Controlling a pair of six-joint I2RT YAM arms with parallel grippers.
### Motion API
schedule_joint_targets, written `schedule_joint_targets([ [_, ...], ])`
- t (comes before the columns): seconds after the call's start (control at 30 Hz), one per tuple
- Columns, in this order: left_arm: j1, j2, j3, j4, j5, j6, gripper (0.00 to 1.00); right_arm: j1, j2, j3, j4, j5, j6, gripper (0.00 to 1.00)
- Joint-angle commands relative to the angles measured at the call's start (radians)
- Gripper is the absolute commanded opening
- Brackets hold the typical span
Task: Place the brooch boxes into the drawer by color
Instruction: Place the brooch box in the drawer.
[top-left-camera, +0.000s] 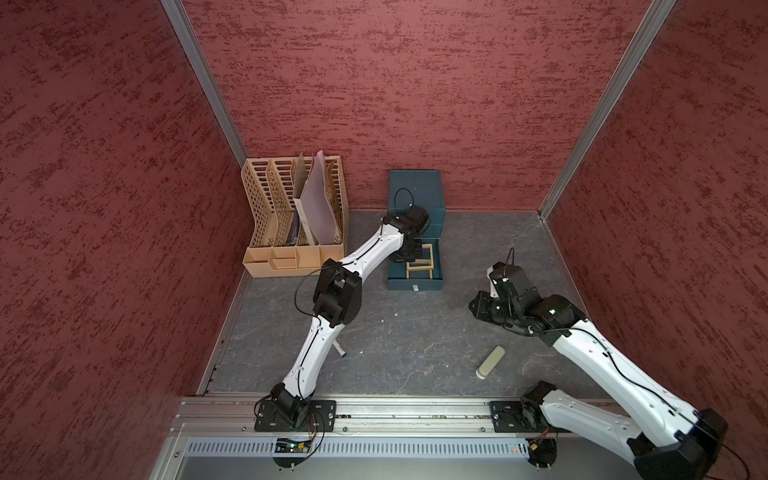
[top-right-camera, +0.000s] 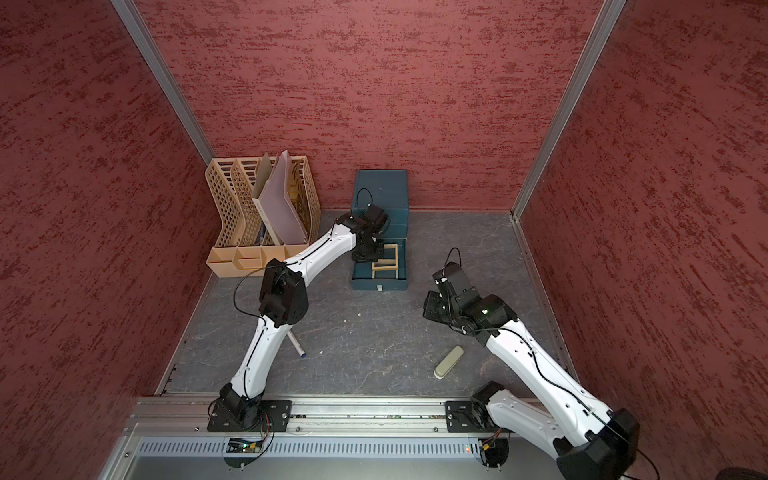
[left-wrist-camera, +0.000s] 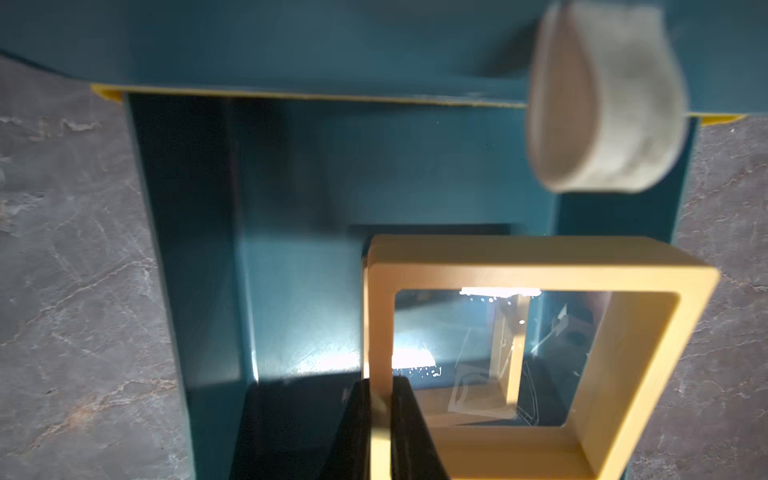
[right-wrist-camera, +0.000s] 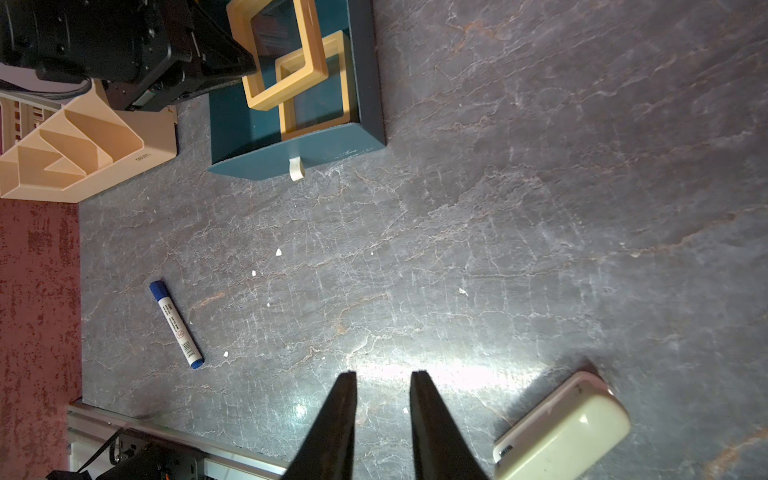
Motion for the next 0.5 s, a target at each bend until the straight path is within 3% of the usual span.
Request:
schedule_joint_targets([
  [0.0,-0.001,0.045,0.049,-0.051,-0.019,0.014,0.0,0.01,-0.013,-0.007,0.014,-0.01,0.0,0.27],
  [0.47,-0.011,0.11,0.123,-0.103,-0.049,0.024,0.0,0.01,-0.016,-0.016,0.014,-0.012,0.005,0.27],
])
